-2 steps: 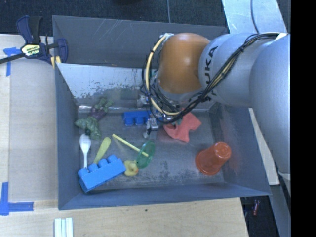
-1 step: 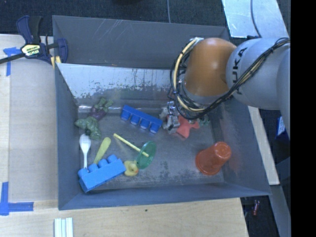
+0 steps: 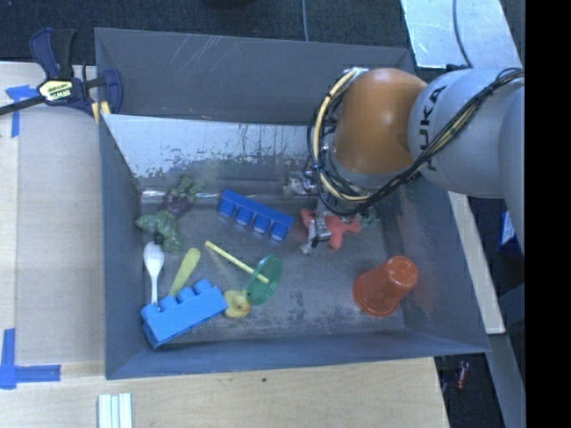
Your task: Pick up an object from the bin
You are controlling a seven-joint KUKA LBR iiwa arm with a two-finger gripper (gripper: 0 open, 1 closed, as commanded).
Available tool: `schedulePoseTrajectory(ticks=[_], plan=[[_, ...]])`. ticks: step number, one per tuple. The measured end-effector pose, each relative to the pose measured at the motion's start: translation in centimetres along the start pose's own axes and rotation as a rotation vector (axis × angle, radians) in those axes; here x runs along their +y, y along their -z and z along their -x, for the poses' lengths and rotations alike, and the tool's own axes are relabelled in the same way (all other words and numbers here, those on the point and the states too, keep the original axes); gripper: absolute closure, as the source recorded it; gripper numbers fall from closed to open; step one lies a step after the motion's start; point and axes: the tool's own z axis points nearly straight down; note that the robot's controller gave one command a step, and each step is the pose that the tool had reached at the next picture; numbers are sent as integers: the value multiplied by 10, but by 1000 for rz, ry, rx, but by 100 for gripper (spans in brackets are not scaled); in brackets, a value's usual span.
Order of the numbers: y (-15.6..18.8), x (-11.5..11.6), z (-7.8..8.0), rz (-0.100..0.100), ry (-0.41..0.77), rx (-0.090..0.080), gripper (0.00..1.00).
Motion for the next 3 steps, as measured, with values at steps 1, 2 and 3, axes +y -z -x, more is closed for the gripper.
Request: schedulePoseTrajectory(ticks=[1, 2, 3], plan=[[0, 0, 0, 0, 0, 0, 0], [-8, -29, -6, 1, 43, 0, 0], [-7, -33, -3, 1, -46, -7, 100]])
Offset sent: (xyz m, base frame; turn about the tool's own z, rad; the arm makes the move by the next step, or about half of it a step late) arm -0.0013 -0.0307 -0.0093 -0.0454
